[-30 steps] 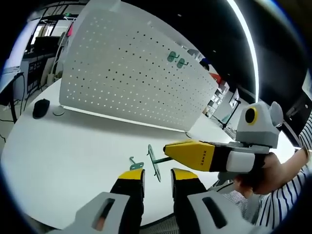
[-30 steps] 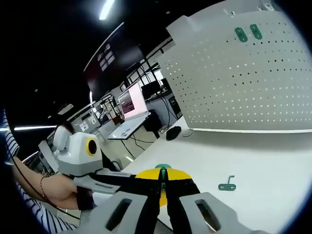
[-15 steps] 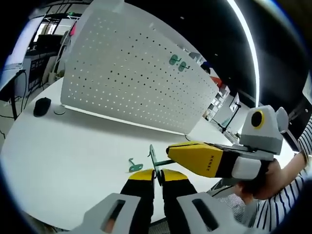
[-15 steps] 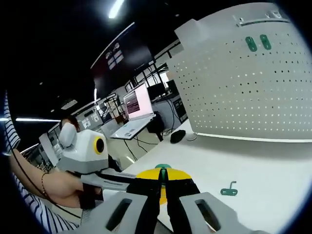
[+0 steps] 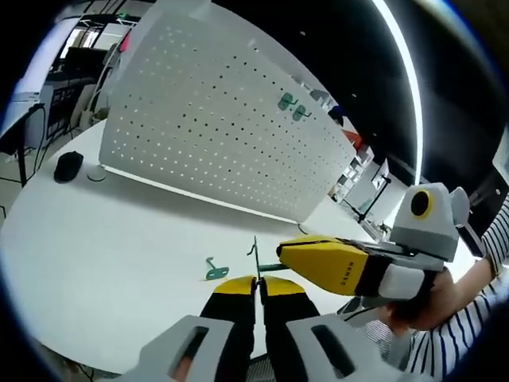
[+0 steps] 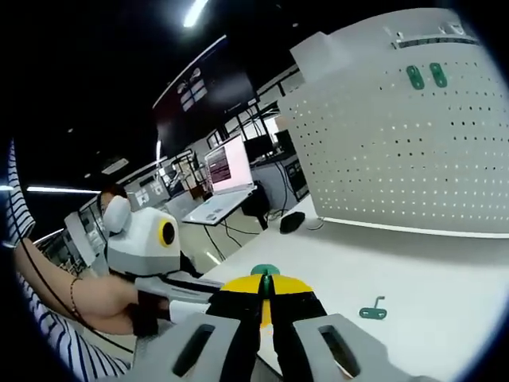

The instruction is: Insert the hook assembly into the mounting plate slot until the hook locks in place.

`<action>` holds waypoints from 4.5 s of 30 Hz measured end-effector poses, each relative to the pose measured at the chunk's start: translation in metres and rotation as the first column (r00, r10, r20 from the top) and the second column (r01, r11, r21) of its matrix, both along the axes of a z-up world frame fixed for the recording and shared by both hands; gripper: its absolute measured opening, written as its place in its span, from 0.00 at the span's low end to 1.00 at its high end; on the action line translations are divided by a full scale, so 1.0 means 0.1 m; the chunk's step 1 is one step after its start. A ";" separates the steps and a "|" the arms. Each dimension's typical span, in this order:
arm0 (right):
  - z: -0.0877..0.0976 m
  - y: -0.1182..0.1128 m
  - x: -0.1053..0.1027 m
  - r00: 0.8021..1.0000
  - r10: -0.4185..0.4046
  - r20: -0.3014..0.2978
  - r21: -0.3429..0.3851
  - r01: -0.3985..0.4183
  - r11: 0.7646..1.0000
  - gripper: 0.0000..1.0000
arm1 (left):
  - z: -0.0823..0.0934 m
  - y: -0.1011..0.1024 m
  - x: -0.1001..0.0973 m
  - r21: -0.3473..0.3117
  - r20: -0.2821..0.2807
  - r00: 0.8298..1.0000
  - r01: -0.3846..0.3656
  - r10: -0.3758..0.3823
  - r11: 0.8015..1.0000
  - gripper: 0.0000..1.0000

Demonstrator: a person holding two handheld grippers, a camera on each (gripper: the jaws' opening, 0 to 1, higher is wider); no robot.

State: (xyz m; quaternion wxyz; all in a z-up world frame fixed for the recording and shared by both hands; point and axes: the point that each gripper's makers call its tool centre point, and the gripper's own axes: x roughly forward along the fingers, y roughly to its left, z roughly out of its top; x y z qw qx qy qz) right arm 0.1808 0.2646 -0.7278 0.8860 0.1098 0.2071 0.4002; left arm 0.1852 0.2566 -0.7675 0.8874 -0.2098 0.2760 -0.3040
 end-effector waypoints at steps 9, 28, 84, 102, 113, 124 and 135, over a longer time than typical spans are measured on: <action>-0.01 -0.04 -0.03 0.999 0.005 -0.049 0.023 -0.003 1.000 0.06 | -0.02 -0.03 -0.02 0.079 0.042 0.999 0.029 -0.033 0.996 0.01; -0.12 -0.07 -0.06 0.983 0.024 -0.183 0.094 -0.007 0.996 0.08 | 0.02 -0.06 -0.02 0.204 0.171 0.982 0.047 -0.083 0.978 0.01; 0.05 -0.25 0.11 0.997 -0.047 -0.068 0.024 0.049 0.999 0.00 | 0.12 -0.09 -0.01 0.210 0.246 0.961 0.076 -0.128 0.975 0.55; 0.31 -0.47 0.50 0.966 -0.219 0.134 -0.037 0.226 0.973 0.00 | 0.18 -0.07 0.05 0.190 0.266 0.960 0.030 -0.081 0.981 0.93; 0.47 -0.78 0.84 0.911 -0.352 0.215 -0.042 0.369 0.929 0.00 | 0.19 -0.06 0.04 0.163 0.250 0.966 0.027 -0.067 0.986 0.98; 0.65 -1.25 1.21 0.838 -0.478 0.263 -0.033 0.503 0.863 0.00 | 0.19 -0.08 0.04 0.147 0.239 0.969 0.030 -0.065 0.989 1.00; 0.88 -1.63 1.55 0.767 -0.558 0.316 -0.002 0.589 0.808 0.00 | 0.17 -0.07 0.05 0.150 0.228 0.972 0.028 -0.062 0.988 1.00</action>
